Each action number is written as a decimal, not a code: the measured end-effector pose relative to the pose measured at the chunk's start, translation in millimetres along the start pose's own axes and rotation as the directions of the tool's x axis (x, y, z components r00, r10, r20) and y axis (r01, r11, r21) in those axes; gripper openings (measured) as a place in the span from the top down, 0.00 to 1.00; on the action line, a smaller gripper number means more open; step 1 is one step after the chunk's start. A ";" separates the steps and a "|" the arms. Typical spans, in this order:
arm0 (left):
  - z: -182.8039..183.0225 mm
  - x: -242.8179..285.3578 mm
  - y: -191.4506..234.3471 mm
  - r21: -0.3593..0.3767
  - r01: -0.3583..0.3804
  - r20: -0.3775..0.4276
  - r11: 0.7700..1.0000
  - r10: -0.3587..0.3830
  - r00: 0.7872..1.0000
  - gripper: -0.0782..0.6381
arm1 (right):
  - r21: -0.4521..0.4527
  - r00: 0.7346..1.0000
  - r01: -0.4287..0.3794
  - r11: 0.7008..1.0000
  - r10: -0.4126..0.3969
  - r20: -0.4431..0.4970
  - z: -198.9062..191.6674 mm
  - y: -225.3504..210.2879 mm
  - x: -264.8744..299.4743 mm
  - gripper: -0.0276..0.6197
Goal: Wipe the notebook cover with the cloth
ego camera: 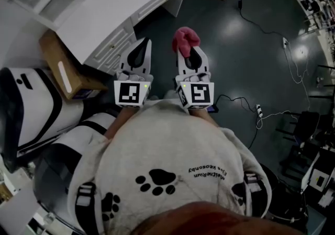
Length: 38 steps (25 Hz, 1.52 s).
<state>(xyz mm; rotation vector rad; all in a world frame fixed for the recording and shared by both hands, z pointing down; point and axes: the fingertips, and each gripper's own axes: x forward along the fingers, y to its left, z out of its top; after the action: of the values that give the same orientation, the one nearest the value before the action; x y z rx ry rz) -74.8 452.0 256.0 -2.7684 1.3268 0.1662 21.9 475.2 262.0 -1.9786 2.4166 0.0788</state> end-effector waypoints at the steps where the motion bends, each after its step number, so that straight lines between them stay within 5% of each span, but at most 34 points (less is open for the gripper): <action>1: -1.6 0.8 1.9 -0.006 0.002 -0.003 1.000 -0.002 1.000 0.87 | 0.004 1.000 0.007 1.000 -0.007 -0.005 -1.4 -1.5 1.0 0.86; 15: -16.9 41.2 22.3 -0.007 0.019 0.006 1.000 -0.019 1.000 0.87 | -0.012 1.000 -0.010 1.000 0.010 0.002 -9.2 -20.2 47.6 0.86; 38: -39.4 239.8 96.9 -0.001 -0.101 -0.013 0.995 0.101 0.995 0.87 | -0.005 0.989 -0.148 0.989 0.148 -0.025 -22.9 -128.4 247.2 0.86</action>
<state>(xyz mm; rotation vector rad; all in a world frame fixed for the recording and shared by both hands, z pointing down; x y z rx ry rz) 1.5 201.9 263.5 -2.7093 1.4715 0.1543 99.2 206.8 270.0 -1.8102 2.5789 0.0646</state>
